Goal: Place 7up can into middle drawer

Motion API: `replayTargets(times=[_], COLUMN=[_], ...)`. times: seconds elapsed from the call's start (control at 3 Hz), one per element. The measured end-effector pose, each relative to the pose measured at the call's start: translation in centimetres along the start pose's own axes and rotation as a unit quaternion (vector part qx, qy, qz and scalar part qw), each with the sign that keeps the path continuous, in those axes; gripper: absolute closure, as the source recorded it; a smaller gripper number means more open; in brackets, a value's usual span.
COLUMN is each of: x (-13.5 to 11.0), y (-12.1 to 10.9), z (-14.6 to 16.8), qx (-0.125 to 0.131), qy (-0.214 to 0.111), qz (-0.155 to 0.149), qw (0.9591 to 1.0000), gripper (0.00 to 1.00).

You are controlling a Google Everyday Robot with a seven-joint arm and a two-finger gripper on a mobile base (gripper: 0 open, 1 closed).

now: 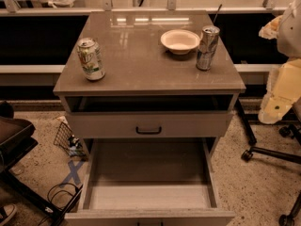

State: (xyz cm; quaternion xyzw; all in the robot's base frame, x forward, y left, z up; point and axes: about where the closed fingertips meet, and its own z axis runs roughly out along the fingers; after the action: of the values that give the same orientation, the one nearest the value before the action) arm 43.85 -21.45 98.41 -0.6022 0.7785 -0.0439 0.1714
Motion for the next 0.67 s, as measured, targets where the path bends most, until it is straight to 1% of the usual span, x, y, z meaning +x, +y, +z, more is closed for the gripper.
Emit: replayTargets(times=[0.33, 0.67], x=[-0.2, -2.6], y=[-0.1, -1.3], z=[0.0, 0.4], qx=[0.000, 0.002], qy=[-0.005, -0.057], qz=[-0.001, -0.016], qw=[1.0000, 0.9983], gripper=[0.00, 0.00])
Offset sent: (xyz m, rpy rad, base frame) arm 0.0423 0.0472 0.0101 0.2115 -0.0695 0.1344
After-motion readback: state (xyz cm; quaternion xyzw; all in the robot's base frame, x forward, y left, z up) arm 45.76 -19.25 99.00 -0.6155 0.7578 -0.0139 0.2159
